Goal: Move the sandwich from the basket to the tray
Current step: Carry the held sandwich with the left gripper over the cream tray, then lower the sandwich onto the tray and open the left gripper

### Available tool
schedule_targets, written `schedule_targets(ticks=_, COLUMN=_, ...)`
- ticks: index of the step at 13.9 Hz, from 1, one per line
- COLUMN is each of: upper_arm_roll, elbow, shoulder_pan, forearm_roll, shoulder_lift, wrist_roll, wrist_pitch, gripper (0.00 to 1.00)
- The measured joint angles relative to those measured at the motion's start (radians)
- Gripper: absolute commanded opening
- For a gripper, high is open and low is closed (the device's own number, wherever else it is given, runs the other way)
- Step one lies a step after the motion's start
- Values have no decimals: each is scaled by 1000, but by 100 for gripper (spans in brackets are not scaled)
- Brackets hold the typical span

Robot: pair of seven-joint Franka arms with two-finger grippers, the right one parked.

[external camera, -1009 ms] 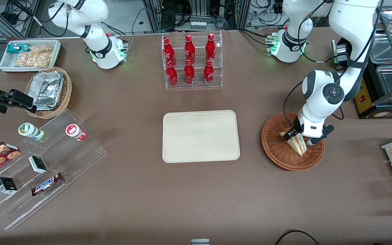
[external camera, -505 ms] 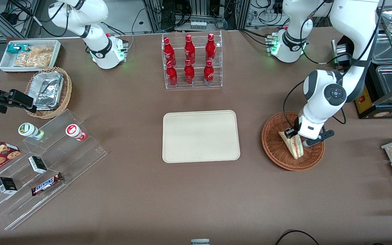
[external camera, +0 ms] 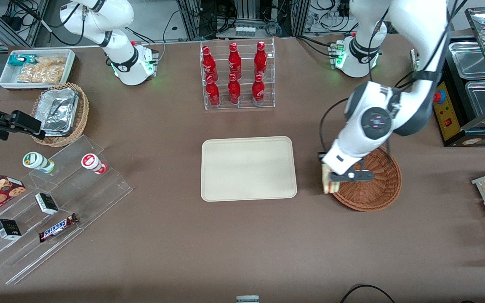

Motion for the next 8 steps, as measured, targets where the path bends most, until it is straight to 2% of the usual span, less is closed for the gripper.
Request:
schedule_targets(ticks=4, upper_arm_roll=-6, elbow=161, shoulder_pan=-148, forearm_roll=-2, shoulder_lift=148, wrist_roll=-212, wrist_pitch=-32, gripper=0)
schedule_targets(ticks=8, upper_arm_roll=-7, elbow=303, shoulder_pan=-250, forearm_roll=-3, shoulder_lift=282, wrist_roll=-357, wrist_pitch=-32, gripper=0)
